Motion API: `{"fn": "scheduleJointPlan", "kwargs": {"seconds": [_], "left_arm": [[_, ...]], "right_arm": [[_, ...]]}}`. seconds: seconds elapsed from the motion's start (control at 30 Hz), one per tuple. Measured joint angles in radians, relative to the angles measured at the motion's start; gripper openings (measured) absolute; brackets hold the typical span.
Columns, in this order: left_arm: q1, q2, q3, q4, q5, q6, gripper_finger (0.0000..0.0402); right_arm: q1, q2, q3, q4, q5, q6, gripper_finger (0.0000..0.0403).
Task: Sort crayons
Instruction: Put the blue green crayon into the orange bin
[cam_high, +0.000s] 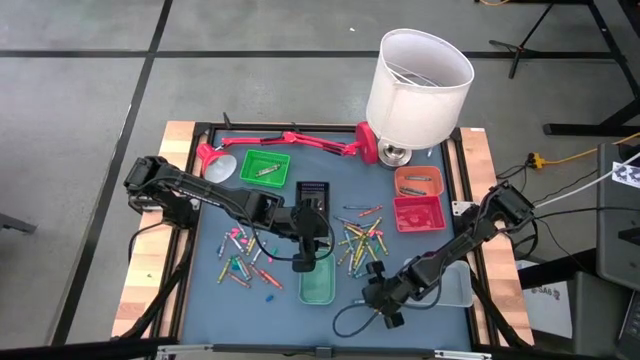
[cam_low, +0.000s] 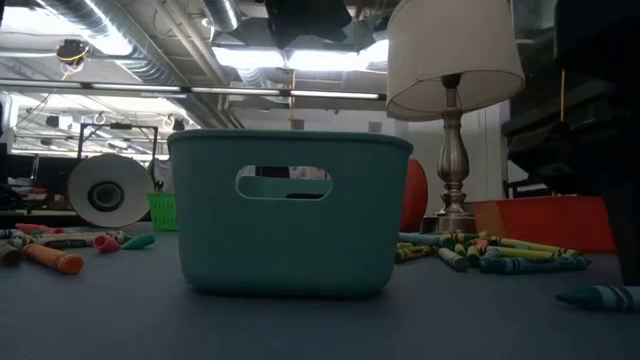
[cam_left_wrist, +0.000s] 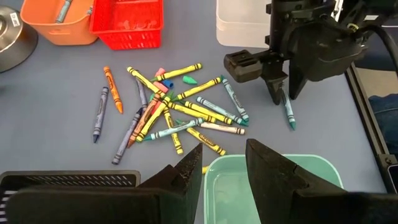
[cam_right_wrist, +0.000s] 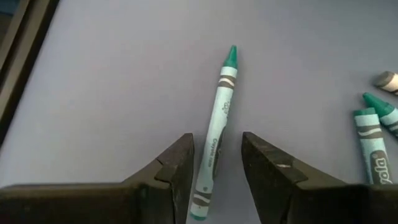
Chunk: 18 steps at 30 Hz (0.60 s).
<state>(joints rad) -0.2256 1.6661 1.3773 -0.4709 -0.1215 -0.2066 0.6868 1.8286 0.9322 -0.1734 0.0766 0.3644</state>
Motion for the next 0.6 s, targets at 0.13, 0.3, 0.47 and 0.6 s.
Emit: {"fn": "scheduleJointPlan", "kwargs": {"seconds": [0.13, 0.3, 0.47, 0.6], "left_arm": [[0.000, 0.000, 0.000, 0.000, 0.000, 0.000, 0.0108], [0.000, 0.000, 0.000, 0.000, 0.000, 0.000, 0.0108], [0.003, -0.022, 0.000, -0.011, 0.000, 0.000, 0.0108], [0.003, -0.068, 0.000, -0.041, 0.000, 0.000, 0.0108]], "right_arm": [[0.000, 0.001, 0.000, -0.003, 0.012, -0.005, 0.0138], [0.001, 0.002, -0.001, -0.004, 0.019, -0.006, 0.0131], [0.000, 0.003, -0.001, -0.003, 0.019, -0.006, 0.0089], [0.000, 0.004, -0.002, -0.001, 0.019, -0.003, 0.0057]]}}
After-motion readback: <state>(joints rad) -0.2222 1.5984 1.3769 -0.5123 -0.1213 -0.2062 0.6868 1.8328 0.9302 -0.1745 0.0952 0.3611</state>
